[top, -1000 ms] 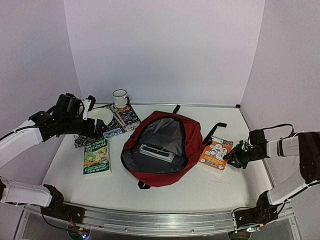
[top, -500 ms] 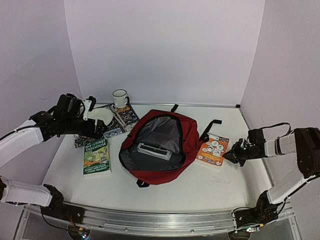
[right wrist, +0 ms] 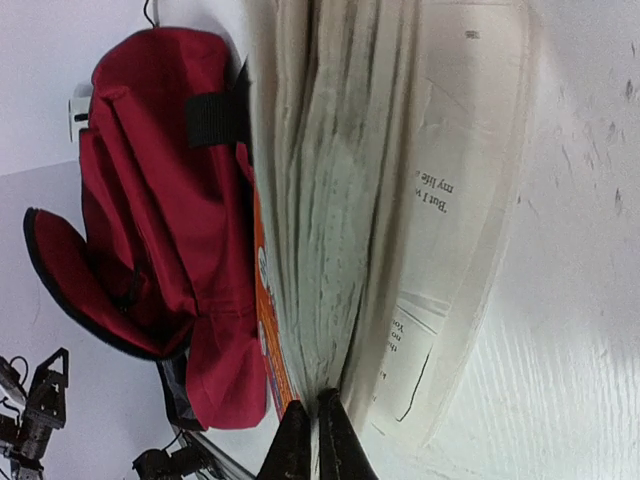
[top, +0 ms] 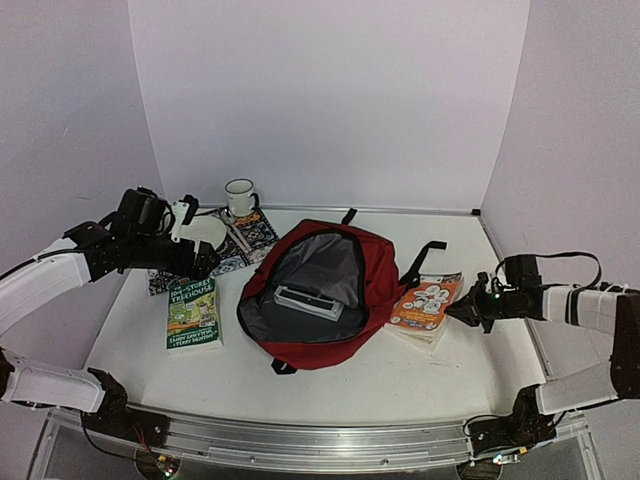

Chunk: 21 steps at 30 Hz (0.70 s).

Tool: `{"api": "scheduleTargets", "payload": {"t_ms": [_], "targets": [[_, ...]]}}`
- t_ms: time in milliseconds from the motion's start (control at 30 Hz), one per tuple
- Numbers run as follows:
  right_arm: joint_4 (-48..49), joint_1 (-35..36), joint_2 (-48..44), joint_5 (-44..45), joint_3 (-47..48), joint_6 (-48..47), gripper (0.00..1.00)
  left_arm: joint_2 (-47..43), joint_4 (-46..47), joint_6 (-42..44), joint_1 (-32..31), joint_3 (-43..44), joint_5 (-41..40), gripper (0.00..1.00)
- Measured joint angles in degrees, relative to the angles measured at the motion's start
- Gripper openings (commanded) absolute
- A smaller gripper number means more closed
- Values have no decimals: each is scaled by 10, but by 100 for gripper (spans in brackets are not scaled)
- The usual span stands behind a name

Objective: Pack the student bag
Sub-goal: Adjust the book at the center of the board.

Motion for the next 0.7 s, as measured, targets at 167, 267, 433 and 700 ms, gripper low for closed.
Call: {"api": "scheduleTargets", "payload": {"t_ms": [167,267,433,700], "targets": [[-79,13,-55,-19,-5,-28,0,7,6,0,0,0,19,99],[-112,22,-80,-20,-7,-42,9,10,7,1,0,0,33,99],[-125,23,-72,14,-17,-48,31,10,9,1,0,0,47,99],[-104,24,-49,109,-18,-43,67,10,17,1,0,-3,49,99]]}}
